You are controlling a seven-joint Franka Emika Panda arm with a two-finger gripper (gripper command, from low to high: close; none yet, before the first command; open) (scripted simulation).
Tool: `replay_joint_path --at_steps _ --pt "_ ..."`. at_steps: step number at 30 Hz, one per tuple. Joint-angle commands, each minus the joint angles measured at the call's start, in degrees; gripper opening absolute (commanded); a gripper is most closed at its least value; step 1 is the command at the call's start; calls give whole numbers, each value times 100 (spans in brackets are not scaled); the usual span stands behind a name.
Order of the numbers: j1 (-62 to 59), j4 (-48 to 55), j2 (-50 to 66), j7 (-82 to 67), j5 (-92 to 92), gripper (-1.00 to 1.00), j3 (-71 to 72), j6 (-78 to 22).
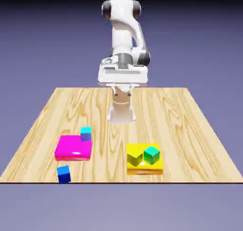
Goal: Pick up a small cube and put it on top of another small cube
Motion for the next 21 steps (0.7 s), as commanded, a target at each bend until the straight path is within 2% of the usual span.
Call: replay_joint_path --at_steps 1,21 --pt "-150 119 190 250 -121 0 66 -69" --pt "-3146 2501 3988 5233 -2535 0 1382 -1455"
